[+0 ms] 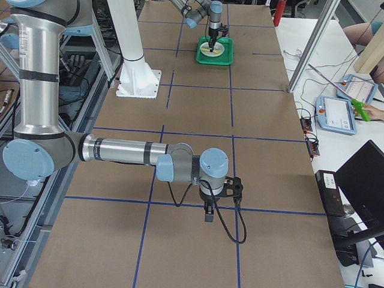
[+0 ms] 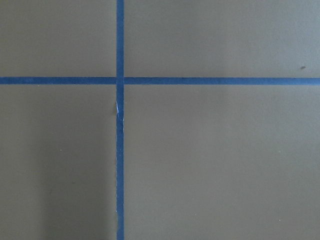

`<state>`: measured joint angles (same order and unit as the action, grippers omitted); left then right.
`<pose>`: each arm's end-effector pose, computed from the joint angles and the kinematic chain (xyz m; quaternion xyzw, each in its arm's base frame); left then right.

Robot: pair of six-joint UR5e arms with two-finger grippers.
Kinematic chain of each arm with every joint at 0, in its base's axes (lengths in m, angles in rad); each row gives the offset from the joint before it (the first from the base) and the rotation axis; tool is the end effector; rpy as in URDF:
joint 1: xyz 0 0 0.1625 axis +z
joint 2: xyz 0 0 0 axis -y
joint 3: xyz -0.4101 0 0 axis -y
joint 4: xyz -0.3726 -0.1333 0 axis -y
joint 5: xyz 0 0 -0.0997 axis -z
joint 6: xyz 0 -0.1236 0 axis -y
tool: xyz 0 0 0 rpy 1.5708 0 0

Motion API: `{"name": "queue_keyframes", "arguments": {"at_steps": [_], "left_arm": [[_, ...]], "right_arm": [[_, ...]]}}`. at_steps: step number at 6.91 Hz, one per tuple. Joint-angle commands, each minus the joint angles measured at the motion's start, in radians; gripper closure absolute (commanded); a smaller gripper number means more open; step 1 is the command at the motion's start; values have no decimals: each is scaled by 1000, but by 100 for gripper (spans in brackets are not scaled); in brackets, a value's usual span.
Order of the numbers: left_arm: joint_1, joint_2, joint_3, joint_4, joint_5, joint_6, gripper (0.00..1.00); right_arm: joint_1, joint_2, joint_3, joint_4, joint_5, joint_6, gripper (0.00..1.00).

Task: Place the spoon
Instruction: 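Carry the yellow spoon off the plate and set it on the tray beside the plate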

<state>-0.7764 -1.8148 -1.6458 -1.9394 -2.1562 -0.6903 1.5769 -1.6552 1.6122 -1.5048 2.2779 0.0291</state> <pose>0.3792 -0.4635 0.4599 0.0542 0.4184 0.1440 0.8952 0.0557 -0.4392 0.6788 0.0068 -0.3463 0.0125 0.9380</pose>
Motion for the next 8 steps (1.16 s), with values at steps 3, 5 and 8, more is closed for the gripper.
{"name": "queue_keyframes", "arguments": {"at_steps": [3, 5, 8], "left_arm": [[6, -90, -51, 106, -47, -266, 100], [11, -153, 15, 106, -47, -304, 100], [17, -187, 90, 91, -43, -305, 100]], "right_arm": [[0, 0, 0, 0, 0, 0, 0], [0, 0, 0, 0, 0, 0, 0], [0, 0, 0, 0, 0, 0, 0]]}}
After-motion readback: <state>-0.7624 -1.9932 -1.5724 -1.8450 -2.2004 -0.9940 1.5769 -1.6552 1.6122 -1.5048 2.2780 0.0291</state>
